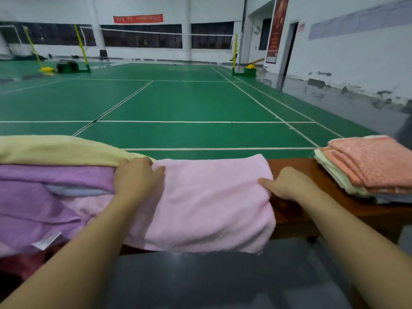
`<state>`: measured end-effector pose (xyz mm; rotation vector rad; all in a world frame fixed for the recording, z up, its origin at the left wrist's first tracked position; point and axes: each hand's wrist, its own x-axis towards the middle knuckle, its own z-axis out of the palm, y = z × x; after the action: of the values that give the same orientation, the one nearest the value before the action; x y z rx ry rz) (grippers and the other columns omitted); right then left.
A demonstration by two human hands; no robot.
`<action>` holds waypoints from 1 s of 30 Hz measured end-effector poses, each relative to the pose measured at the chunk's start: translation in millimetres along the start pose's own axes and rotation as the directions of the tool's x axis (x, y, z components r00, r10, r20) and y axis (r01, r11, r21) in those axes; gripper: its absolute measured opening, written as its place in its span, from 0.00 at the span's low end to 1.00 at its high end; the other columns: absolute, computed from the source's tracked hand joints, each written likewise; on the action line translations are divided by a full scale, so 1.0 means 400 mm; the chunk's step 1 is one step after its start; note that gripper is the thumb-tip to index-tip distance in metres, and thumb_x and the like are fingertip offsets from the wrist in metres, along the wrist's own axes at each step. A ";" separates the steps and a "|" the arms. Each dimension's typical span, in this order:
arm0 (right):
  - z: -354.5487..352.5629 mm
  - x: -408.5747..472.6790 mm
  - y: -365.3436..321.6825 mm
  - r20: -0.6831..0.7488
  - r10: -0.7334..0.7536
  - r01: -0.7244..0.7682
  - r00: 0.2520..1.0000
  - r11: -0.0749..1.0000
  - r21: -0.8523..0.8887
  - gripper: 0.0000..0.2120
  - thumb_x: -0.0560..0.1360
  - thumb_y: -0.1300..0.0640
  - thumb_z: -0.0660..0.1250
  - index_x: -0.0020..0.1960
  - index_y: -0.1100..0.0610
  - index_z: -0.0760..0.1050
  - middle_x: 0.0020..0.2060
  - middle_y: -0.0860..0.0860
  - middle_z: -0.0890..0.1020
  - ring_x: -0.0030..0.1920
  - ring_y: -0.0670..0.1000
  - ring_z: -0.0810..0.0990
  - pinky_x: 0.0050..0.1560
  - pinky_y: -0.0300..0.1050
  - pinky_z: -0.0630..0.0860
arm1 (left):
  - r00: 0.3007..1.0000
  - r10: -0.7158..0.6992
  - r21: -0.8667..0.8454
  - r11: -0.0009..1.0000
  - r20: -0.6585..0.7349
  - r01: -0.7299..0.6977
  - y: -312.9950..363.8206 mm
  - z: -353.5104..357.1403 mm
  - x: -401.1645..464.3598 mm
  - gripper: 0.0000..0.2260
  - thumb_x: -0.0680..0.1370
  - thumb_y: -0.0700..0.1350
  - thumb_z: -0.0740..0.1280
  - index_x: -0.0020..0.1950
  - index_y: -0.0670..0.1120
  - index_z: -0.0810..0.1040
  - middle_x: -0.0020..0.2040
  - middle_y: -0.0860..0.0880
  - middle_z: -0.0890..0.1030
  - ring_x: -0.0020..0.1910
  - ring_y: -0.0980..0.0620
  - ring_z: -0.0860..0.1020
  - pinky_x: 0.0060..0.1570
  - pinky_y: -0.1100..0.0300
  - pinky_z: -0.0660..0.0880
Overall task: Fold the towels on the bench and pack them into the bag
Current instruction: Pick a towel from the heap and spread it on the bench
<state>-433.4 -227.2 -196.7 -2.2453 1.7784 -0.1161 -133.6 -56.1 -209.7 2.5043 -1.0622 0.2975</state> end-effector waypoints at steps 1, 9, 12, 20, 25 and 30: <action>-0.001 -0.008 -0.004 0.007 -0.009 0.009 1.000 1.000 0.010 0.27 0.76 0.33 0.64 0.36 0.57 0.72 0.34 0.54 0.78 0.34 0.54 0.77 0.35 0.47 0.71 | 1.000 -0.007 -0.046 0.999 -0.017 0.007 -0.001 0.001 -0.002 0.16 0.78 0.58 0.63 0.47 0.45 0.80 0.48 0.42 0.83 0.55 0.38 0.74 0.49 0.51 0.71; 0.028 -0.047 -0.043 -0.142 -0.120 0.175 0.983 0.856 0.487 0.18 0.76 0.50 0.73 0.37 0.62 0.73 0.36 0.57 0.78 0.37 0.57 0.75 0.39 0.49 0.69 | 0.994 -0.016 -0.270 0.963 -0.106 -0.013 -0.015 0.003 -0.009 0.21 0.80 0.57 0.63 0.32 0.46 0.71 0.31 0.47 0.75 0.41 0.38 0.75 0.38 0.51 0.69; 0.026 -0.041 -0.044 -0.127 -0.062 0.136 0.990 0.666 0.733 0.14 0.74 0.55 0.76 0.48 0.63 0.76 0.49 0.59 0.81 0.50 0.59 0.79 0.54 0.54 0.75 | 0.997 -0.060 -0.339 0.940 -0.049 0.040 -0.013 -0.001 -0.006 0.23 0.80 0.59 0.64 0.33 0.43 0.73 0.30 0.47 0.77 0.38 0.40 0.77 0.36 0.52 0.69; 0.024 -0.019 -0.015 -0.184 0.063 0.134 0.981 0.467 0.874 0.15 0.67 0.51 0.82 0.48 0.55 0.81 0.50 0.52 0.83 0.49 0.52 0.80 0.57 0.57 0.79 | 0.954 -0.299 -0.802 0.570 0.000 0.179 0.022 -0.042 0.012 0.09 0.78 0.51 0.71 0.55 0.50 0.80 0.45 0.48 0.84 0.46 0.48 0.81 0.52 0.53 0.77; 0.011 -0.014 0.000 -0.231 0.072 0.200 0.970 0.302 0.932 0.13 0.67 0.47 0.82 0.45 0.53 0.85 0.45 0.51 0.87 0.52 0.56 0.84 0.58 0.59 0.81 | 0.957 -0.290 -0.910 0.403 -0.021 0.102 0.040 -0.073 0.001 0.07 0.79 0.49 0.71 0.55 0.49 0.81 0.46 0.50 0.83 0.40 0.58 0.78 0.43 0.61 0.74; -0.053 -0.024 0.010 -0.340 -0.010 0.340 0.940 0.096 0.936 0.15 0.65 0.53 0.79 0.51 0.52 0.85 0.46 0.48 0.86 0.49 0.48 0.83 0.54 0.44 0.81 | 0.983 -0.178 -0.977 0.213 -0.054 -0.015 0.052 -0.123 0.005 0.03 0.78 0.47 0.74 0.51 0.52 0.85 0.45 0.55 0.85 0.46 0.58 0.79 0.48 0.62 0.76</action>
<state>-444.6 -222.2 -176.3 -1.2981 0.8254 -1.3088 -149.1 -48.8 -159.1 1.2691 -0.6517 -0.2108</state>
